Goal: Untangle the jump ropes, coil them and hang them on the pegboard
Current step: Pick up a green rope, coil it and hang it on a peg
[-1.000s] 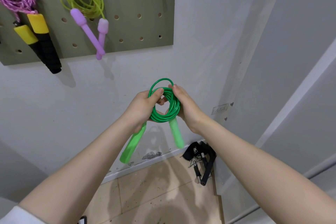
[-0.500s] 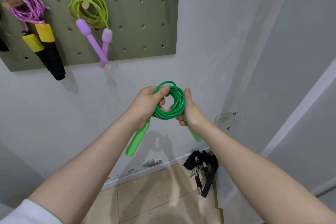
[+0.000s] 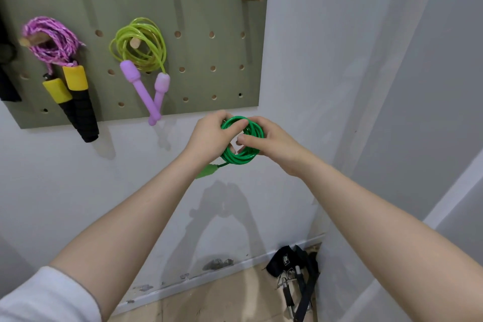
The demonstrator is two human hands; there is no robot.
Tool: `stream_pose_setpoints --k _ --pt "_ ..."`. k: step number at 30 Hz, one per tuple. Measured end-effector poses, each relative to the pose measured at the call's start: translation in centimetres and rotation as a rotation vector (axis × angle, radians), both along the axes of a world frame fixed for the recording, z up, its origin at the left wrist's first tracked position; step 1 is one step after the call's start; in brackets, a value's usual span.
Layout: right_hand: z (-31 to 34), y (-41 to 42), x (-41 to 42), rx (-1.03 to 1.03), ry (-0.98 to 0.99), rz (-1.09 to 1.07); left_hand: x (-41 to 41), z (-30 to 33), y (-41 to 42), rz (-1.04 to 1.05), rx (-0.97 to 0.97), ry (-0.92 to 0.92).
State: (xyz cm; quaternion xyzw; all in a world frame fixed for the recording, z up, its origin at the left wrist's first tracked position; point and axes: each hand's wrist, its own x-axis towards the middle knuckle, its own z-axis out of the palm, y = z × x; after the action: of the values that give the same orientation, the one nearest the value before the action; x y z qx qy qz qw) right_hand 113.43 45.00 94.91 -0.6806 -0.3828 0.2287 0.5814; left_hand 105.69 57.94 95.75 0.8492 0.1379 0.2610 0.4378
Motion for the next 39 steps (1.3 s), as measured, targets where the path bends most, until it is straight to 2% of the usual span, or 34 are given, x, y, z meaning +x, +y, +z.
stream_pose_setpoints --k 2,6,9,11,16,20,23,26,32,34,39 --pt "0.7 0.5 0.7 0.029 -0.031 -0.01 0.7 0.8 0.5 -0.026 -0.017 -0.019" --pt "2.7 1.3 2.8 0.167 0.128 -0.04 2.7 2.6 1.5 -0.125 -0.14 -0.092" --pt "4.4 2.2 4.7 0.338 0.2 -0.056 4.4 4.4 2.5 -0.315 -0.313 -0.142" --pt "5.9 2.9 6.0 0.416 0.176 -0.106 5.5 5.8 3.1 -0.41 -0.342 -0.176" --pt "10.7 5.1 8.7 0.5 -0.157 -0.286 8.5 10.4 4.6 -0.421 -0.239 -0.325" --pt "14.6 6.5 10.6 0.512 -0.695 -0.537 11.4 14.4 5.1 -0.473 -0.319 -0.468" --pt "16.4 7.5 12.7 0.57 -0.798 -0.653 13.4 16.4 5.4 -0.471 -0.241 -0.508" --pt "16.8 9.1 15.2 0.49 -0.797 -0.717 15.5 17.2 6.8 -0.363 -0.12 -0.538" --pt "16.9 11.5 19.4 0.402 -0.628 -0.662 20.1 16.8 9.7 -0.072 0.232 -0.534" --pt "16.2 11.9 20.8 0.371 -0.567 -0.713 21.4 15.9 10.8 0.022 0.331 -0.556" --pt "13.8 13.1 22.2 0.089 -0.825 -0.733 22.6 13.6 11.4 0.241 0.559 -0.591"
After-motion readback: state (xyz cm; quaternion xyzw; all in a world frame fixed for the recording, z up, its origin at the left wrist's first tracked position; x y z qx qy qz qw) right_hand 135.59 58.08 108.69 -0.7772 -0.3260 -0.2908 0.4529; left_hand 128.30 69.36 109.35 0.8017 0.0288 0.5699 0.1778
